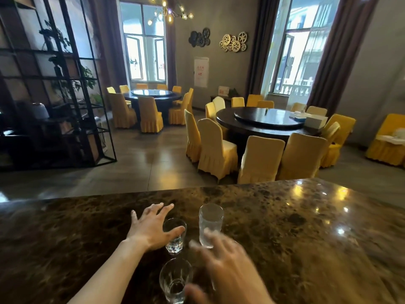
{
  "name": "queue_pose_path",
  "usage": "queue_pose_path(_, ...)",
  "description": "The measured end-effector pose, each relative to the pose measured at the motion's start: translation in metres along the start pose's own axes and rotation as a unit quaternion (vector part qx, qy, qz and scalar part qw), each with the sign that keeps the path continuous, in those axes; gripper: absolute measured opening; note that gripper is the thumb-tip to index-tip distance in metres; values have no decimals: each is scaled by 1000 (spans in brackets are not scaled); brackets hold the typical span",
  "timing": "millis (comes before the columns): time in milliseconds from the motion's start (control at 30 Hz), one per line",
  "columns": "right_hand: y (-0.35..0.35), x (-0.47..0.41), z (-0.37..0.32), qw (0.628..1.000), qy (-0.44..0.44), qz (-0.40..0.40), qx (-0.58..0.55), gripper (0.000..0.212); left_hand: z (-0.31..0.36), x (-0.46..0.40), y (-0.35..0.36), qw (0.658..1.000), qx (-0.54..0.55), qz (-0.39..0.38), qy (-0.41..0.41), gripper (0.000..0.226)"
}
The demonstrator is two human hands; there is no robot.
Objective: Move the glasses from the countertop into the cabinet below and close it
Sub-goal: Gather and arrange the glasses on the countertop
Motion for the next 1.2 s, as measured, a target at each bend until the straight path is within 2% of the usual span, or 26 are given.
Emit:
queue_pose_path(67,13,-4,-29,998,-18,29,52,69,4,-9,5,999,-2,-38,35,101)
queue_pose_path(100,24,-4,-38,998,-16,43,42,59,7,-12,8,997,-5,-54,52,102)
queue_pose_path(167,49,-10,-47,1000,17,16,6,48,14,-17,11,994,10,-74,76,103)
queue_pose_path(267,74,-18,-47,999,34,24,-12,49,23,-18,17,990,22,-87,111,98)
queue_pose_path(333,92,-23,-44,992,48,-97,-61,54,26,-17,21,988,10,-82,132,90)
queue_pose_path(367,95,-24,-41,988,52,-121,-74,57,26,-16,23,987,4,-76,139,87)
queue_pose_path(500,108,-27,-39,989,59,-105,-83,64,21,-16,25,985,5,-63,164,82)
queue_pose_path(600,111,-31,-39,993,63,-74,-70,61,18,-18,24,982,14,-57,178,80)
queue_pose_path(667,109,-34,-42,992,70,-83,-59,58,16,-19,23,981,11,-51,185,79)
queue_pose_path(767,103,-34,-43,991,92,-87,-45,55,13,-19,21,983,9,-28,180,77)
queue_pose_path(900,96,-18,-44,990,92,-96,-37,65,3,-3,12,987,12,2,161,76)
queue_pose_path(1200,47,59,-39,999,23,-18,-28,68,-2,103,-44,994,0,36,102,74)
Point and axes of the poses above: each hand's wrist, its own x-axis away from the middle knuckle, its own y-axis out of the palm, z = x × y, the point moved 3 cm from there along -x, towards the middle knuckle, and after that the axes turned 13 degrees about z, right-handed, at the moved point
